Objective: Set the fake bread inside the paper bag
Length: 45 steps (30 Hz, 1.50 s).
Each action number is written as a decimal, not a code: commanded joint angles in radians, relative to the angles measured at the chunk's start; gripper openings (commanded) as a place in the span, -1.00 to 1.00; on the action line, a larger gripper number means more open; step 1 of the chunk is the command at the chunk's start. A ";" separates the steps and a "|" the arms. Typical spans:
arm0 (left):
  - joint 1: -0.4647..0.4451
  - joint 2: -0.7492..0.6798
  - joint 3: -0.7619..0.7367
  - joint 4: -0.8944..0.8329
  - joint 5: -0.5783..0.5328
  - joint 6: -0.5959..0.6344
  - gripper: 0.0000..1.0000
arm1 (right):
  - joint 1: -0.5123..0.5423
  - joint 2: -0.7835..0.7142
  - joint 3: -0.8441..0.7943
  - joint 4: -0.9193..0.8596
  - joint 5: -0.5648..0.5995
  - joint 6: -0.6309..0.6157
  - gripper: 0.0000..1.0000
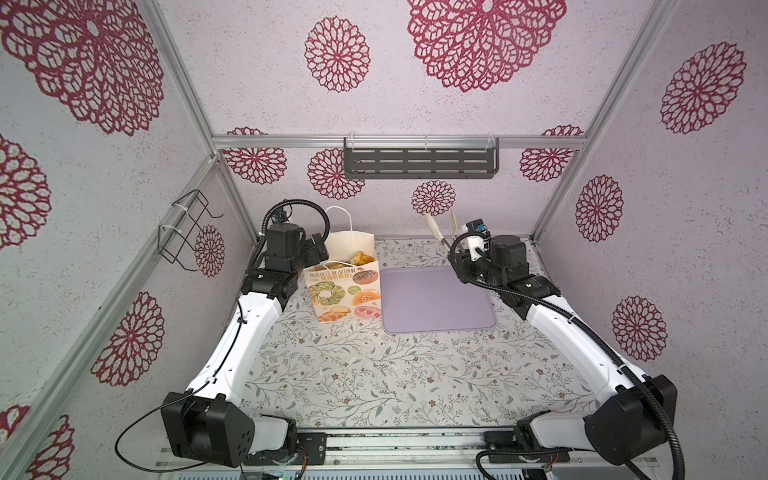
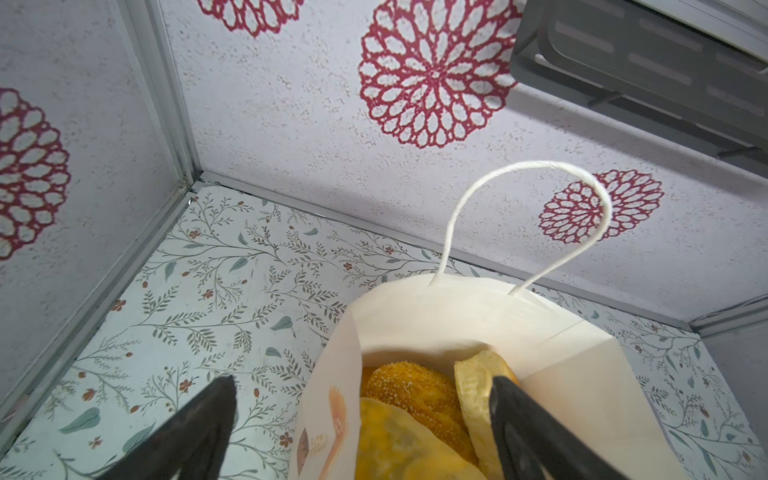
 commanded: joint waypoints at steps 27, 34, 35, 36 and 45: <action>0.225 -0.163 -0.289 0.105 -0.215 -0.096 0.94 | -0.274 -0.045 -0.290 0.358 0.184 0.047 -0.07; 0.228 -0.171 -0.398 0.212 -0.239 -0.024 0.94 | -0.331 -0.014 -0.351 0.424 0.203 0.043 -0.04; 0.228 -0.170 -0.405 0.217 -0.238 -0.025 0.94 | -0.336 -0.008 -0.357 0.430 0.209 0.039 -0.04; 0.227 -0.167 -0.412 0.221 -0.239 -0.028 0.94 | -0.342 0.000 -0.365 0.434 0.216 0.035 -0.04; 0.227 -0.130 -0.457 0.228 -0.269 -0.086 0.94 | -0.388 0.056 -0.407 0.478 0.236 0.011 -0.03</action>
